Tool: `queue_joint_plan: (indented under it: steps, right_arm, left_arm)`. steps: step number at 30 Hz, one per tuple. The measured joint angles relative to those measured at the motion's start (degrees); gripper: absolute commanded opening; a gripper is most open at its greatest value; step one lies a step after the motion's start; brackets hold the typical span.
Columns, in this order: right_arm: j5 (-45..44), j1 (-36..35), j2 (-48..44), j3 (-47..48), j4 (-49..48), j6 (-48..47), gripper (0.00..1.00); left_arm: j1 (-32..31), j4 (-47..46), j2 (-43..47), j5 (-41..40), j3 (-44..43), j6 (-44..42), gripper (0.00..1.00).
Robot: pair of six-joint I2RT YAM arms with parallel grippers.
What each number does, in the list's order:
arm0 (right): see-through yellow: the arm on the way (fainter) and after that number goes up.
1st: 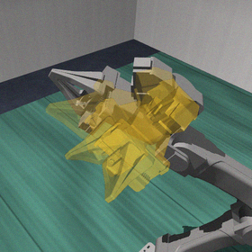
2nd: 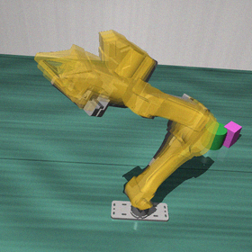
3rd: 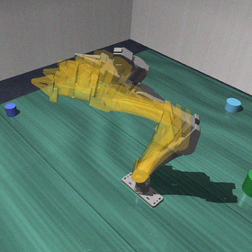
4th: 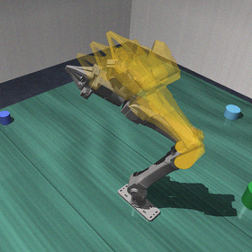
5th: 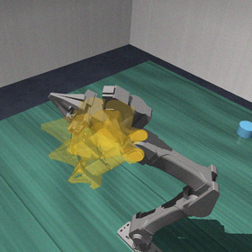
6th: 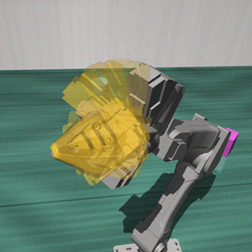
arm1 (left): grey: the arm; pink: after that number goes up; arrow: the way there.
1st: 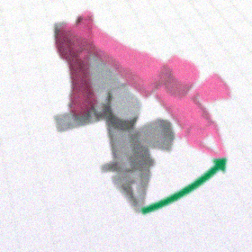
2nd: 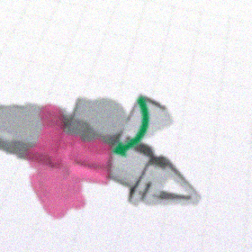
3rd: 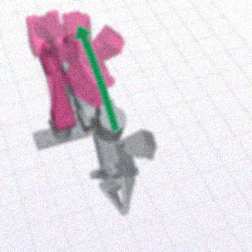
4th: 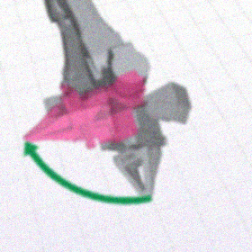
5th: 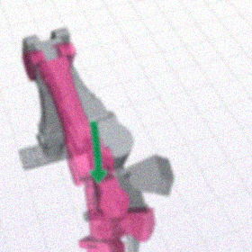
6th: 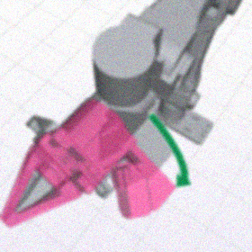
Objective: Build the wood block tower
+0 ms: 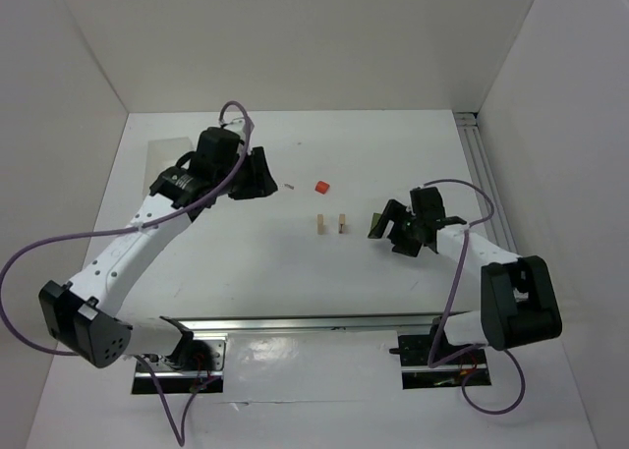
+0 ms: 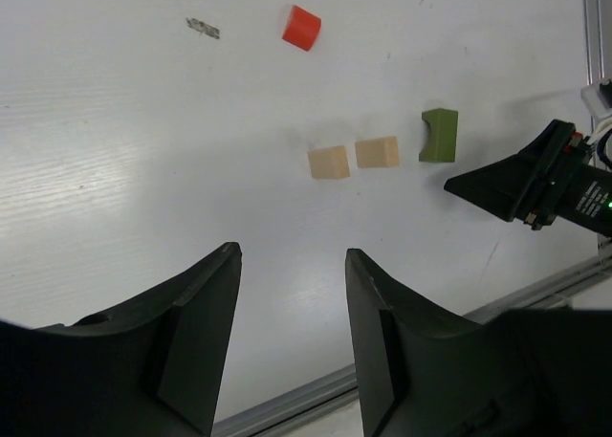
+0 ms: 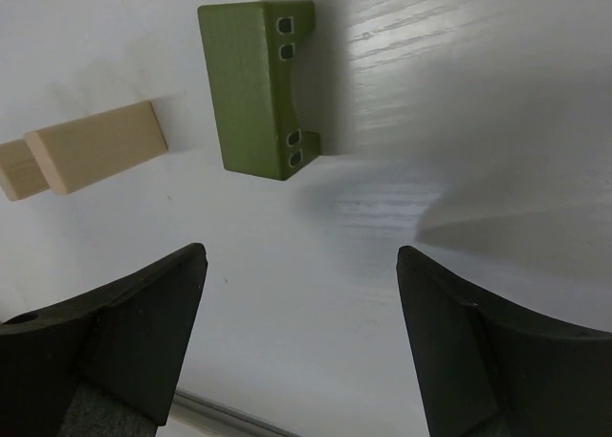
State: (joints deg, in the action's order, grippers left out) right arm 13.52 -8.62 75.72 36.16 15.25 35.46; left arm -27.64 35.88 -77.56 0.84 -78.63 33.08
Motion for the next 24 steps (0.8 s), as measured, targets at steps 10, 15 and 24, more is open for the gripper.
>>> queue_joint_plan:
  steps: [10, 15, 24]
  right_arm:
    - [-1.8, -2.9, 5.3, 1.0, -8.1, 1.1, 0.83]
    - [-2.3, -2.9, 9.1, 4.0, -9.3, 1.1, 0.79]
    - [-1.9, -3.9, 9.7, 5.3, -10.6, 2.5, 0.76]
  left_arm:
    - [2.6, -2.5, 6.1, -1.9, 3.4, 1.7, 0.60]
    - [3.1, -2.6, 6.1, -2.0, 3.6, 1.7, 0.60]
    - [3.6, -2.9, 6.2, -2.1, 4.0, 1.8, 0.60]
